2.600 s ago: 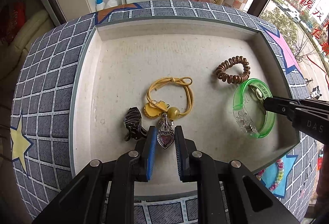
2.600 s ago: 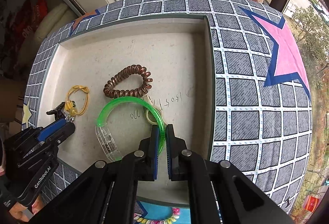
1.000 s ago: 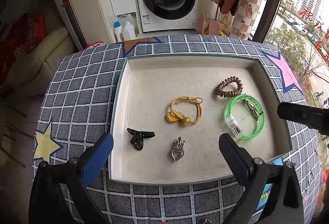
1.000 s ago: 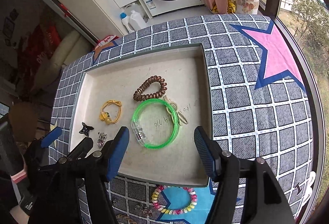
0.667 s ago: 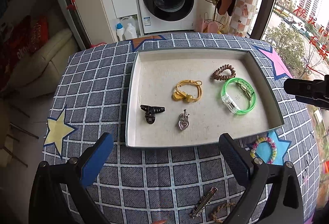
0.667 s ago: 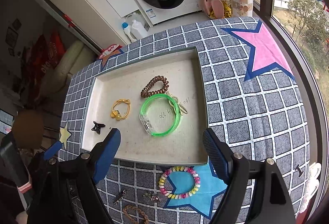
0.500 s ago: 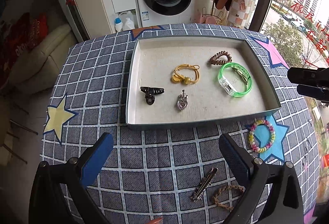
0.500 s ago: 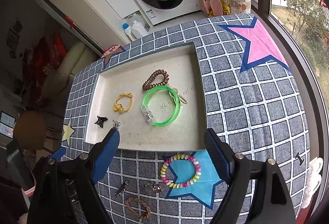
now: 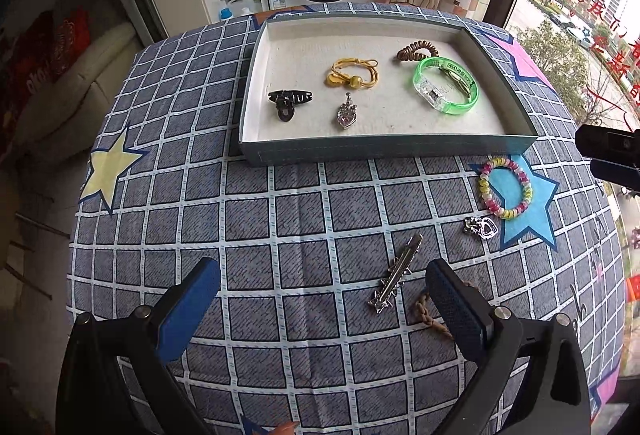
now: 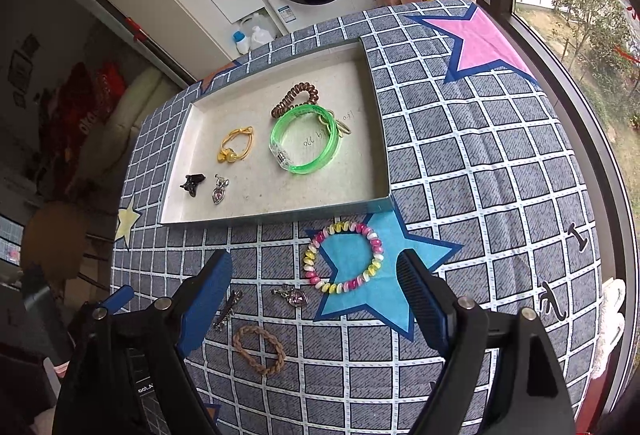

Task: Organize jewelry
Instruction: 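Withdraw both grippers from the tray toward the remaining jewelry, then grasp the silver hair barrette with the left gripper while the right gripper grasps the beaded bracelet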

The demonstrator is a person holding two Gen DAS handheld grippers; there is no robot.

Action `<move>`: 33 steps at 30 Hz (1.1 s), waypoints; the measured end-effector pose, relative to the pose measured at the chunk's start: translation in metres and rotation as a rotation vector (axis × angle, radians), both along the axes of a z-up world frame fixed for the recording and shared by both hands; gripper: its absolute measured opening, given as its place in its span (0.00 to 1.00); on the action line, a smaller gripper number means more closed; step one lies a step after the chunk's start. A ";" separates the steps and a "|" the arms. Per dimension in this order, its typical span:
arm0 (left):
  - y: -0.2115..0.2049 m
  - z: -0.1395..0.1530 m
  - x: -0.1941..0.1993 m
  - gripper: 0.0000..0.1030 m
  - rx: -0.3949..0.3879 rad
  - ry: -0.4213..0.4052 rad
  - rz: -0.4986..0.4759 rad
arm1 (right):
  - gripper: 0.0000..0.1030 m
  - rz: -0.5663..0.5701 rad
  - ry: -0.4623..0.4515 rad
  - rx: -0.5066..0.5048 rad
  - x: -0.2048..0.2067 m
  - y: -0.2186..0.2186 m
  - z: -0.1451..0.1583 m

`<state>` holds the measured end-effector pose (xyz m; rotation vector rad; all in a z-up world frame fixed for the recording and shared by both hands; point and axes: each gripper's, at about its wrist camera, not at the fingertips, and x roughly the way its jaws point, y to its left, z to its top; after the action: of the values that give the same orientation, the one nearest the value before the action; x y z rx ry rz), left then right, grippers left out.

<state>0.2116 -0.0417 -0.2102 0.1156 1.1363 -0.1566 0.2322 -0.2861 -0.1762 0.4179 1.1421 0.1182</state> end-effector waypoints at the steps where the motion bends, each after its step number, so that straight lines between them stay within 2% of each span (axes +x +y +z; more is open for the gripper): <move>1: 0.001 -0.003 -0.001 1.00 0.001 0.009 0.005 | 0.84 -0.001 0.012 0.000 -0.003 0.000 -0.002; 6: 0.006 -0.016 -0.002 1.00 -0.014 0.074 0.007 | 0.84 0.021 0.111 0.010 -0.016 0.001 -0.019; 15: -0.003 -0.030 0.005 1.00 -0.011 0.099 -0.018 | 0.84 -0.002 0.220 -0.027 -0.025 -0.008 -0.045; 30: -0.034 -0.048 0.031 1.00 0.017 0.095 -0.061 | 0.84 -0.071 0.281 -0.111 0.006 -0.024 -0.072; 33: -0.043 -0.054 0.038 0.96 0.036 0.107 -0.070 | 0.84 -0.080 0.279 -0.126 0.017 -0.024 -0.076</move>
<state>0.2498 -0.0850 -0.2641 0.1808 1.2431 -0.2071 0.2492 -0.3101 -0.2523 0.3747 1.3967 -0.0846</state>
